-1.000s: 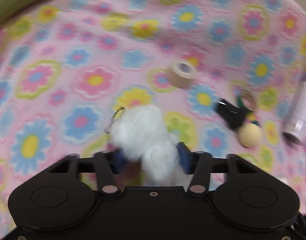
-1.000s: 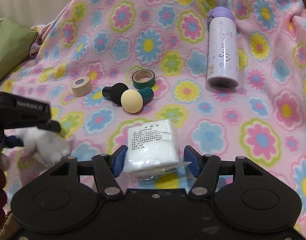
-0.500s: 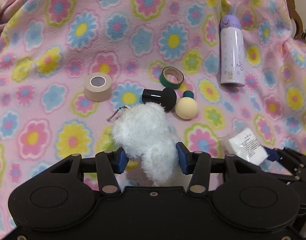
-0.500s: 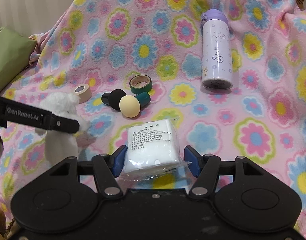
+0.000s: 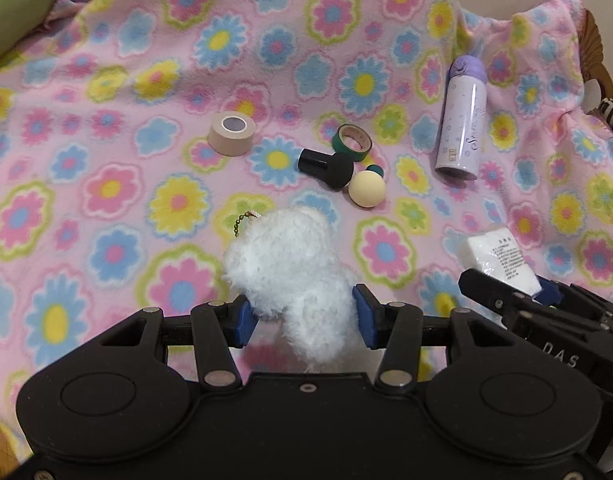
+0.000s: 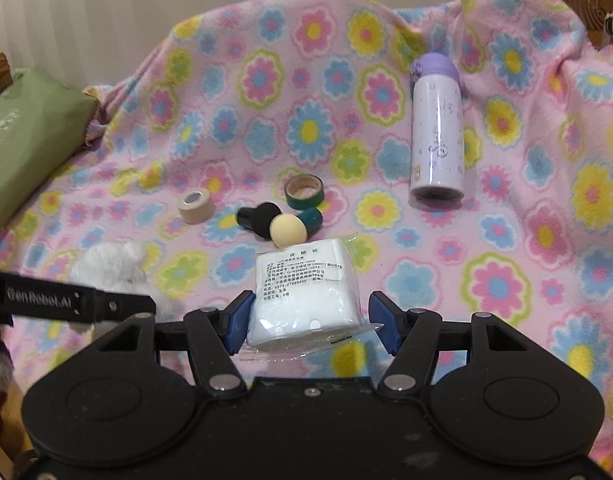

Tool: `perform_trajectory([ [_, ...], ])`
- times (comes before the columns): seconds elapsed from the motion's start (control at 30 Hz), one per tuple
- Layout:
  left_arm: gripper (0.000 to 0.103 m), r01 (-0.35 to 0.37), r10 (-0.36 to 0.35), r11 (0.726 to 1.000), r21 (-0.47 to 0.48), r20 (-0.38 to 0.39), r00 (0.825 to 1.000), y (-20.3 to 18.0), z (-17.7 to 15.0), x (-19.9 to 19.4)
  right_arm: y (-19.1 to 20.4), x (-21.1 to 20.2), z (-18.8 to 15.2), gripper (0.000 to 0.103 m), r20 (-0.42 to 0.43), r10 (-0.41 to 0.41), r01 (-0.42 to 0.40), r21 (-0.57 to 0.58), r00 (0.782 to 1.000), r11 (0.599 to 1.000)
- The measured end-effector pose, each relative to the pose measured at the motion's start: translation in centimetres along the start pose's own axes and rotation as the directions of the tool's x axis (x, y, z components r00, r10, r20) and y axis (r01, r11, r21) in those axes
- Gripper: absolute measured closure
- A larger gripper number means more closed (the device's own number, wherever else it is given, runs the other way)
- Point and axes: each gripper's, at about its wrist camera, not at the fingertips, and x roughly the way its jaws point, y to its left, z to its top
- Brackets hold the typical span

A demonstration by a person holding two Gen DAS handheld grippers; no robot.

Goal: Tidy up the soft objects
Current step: 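Carry the white plush and cotton pad pack over the woven basket with both tools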

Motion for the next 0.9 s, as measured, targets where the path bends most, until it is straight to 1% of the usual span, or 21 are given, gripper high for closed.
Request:
perform_trajectory([
  [0.13, 0.054, -0.004, 0.004, 1.0, -0.01, 0.036, 0.999, -0.6, -1.1, -2.4, 0.7, -2.9, -0.1, 0.041, 0.019, 0.022, -0.022, 0.003, 1.0, 1.0],
  [0.37, 0.054, -0.053, 0.053, 0.999, 0.002, 0.072, 0.996, -2.3, -4.0, -5.4, 1.6, -7.5, -1.8, 0.041, 0.032, 0.055, -0.056, 0.022, 0.998, 0.998],
  [0.47, 0.054, -0.118, 0.113, 0.992, 0.038, 0.115, 0.987, -3.3, -5.4, -6.6, 1.7, -9.1, -3.0, 0.041, 0.033, 0.054, -0.055, 0.032, 0.998, 0.998],
  [0.53, 0.054, -0.15, 0.139, 0.987, 0.063, 0.147, 0.979, -4.0, -6.3, -7.4, 1.8, -10.2, -4.0, 0.041, 0.034, 0.046, -0.047, 0.038, 0.998, 0.998],
  [0.77, 0.054, -0.188, 0.166, 0.977, 0.102, 0.193, 0.967, -5.9, -9.3, -9.3, 1.3, -13.1, -7.1, 0.041, 0.005, 0.03, -0.031, 0.084, 1.0, 0.996],
  [0.9, 0.054, -0.204, 0.179, 0.972, 0.115, 0.2, 0.963, -6.5, -11.0, -9.7, 0.9, -14.6, -8.6, 0.041, -0.002, 0.021, -0.021, 0.105, 1.0, 0.994],
])
